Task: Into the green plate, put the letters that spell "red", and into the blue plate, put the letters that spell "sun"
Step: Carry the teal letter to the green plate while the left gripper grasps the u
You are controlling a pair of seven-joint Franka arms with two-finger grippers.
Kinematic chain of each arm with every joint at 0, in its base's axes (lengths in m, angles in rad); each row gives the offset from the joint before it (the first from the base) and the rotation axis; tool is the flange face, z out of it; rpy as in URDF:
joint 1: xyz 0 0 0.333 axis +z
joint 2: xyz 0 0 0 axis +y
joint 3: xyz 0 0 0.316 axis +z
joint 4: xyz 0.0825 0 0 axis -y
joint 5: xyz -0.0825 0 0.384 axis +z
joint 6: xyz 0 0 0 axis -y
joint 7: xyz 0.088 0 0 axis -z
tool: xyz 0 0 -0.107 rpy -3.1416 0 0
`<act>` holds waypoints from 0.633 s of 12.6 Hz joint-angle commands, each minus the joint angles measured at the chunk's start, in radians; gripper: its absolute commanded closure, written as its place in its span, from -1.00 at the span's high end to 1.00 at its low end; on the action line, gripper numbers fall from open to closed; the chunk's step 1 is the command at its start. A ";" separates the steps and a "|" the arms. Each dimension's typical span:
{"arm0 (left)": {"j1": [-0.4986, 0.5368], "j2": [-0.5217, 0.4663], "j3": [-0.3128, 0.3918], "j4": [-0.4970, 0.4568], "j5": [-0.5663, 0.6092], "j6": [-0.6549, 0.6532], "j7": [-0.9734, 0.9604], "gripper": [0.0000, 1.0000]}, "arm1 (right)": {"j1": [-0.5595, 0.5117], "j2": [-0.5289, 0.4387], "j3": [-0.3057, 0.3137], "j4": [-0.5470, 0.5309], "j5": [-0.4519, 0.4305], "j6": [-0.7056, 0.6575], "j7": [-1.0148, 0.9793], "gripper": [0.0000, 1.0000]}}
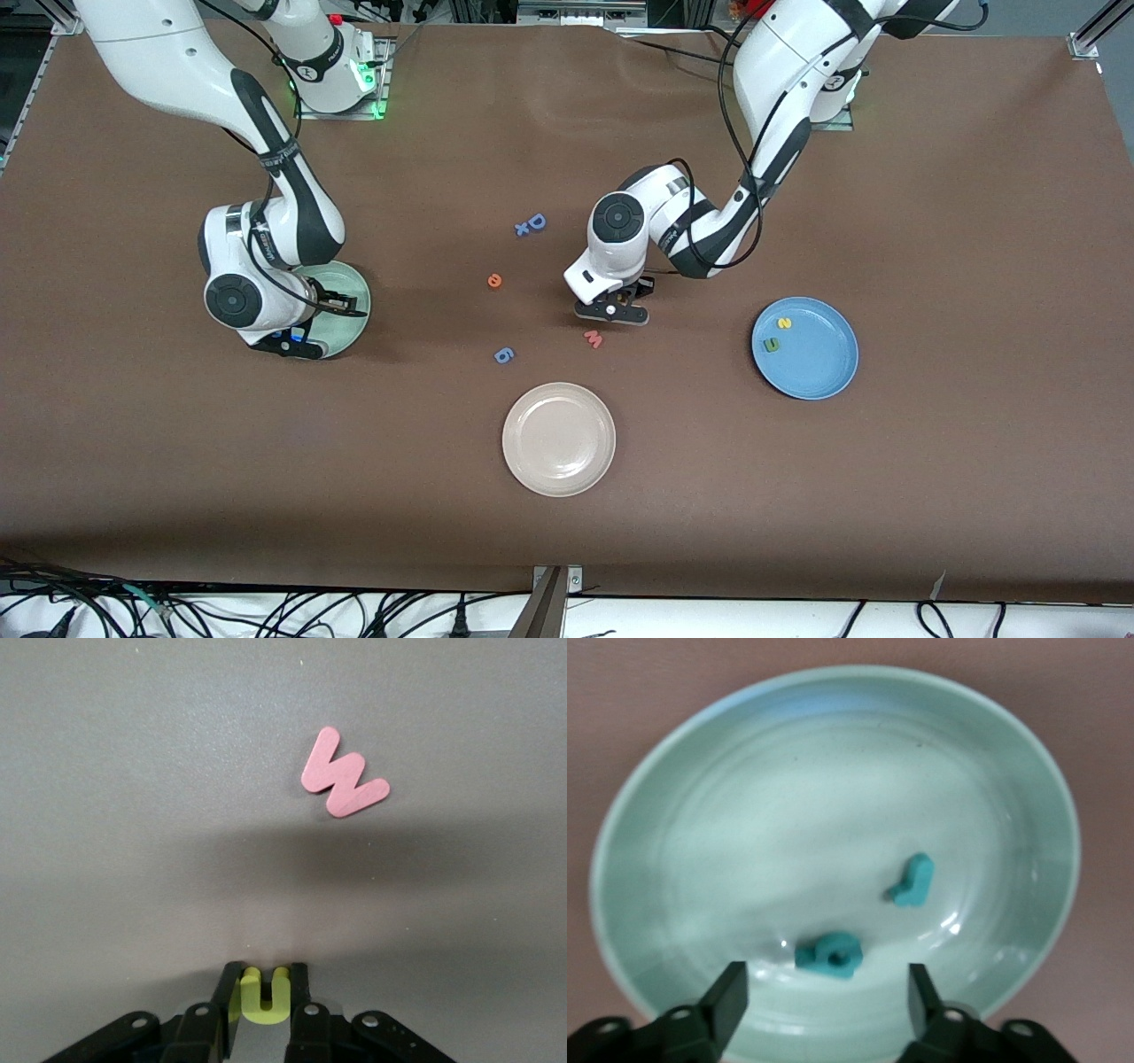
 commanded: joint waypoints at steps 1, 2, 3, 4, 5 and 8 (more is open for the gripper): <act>0.007 -0.001 0.005 0.002 0.023 -0.011 -0.018 -0.84 | 0.002 -0.082 0.033 0.021 0.072 -0.103 0.024 0.96; 0.011 -0.017 0.005 0.003 0.025 -0.020 -0.012 -0.84 | 0.006 -0.095 0.045 0.027 0.088 -0.111 0.057 0.96; 0.021 -0.030 0.006 0.006 0.025 -0.043 -0.008 -0.86 | 0.006 -0.108 0.079 0.029 0.088 -0.111 0.106 0.96; 0.034 -0.039 0.006 0.023 0.031 -0.076 -0.003 -0.86 | 0.006 -0.115 0.113 0.029 0.088 -0.110 0.169 0.96; 0.047 -0.040 0.005 0.043 0.035 -0.122 0.011 -0.87 | 0.008 -0.121 0.158 0.032 0.088 -0.099 0.236 0.96; 0.099 -0.047 0.006 0.126 0.032 -0.254 0.147 -0.87 | 0.035 -0.095 0.258 0.085 0.088 -0.058 0.483 0.96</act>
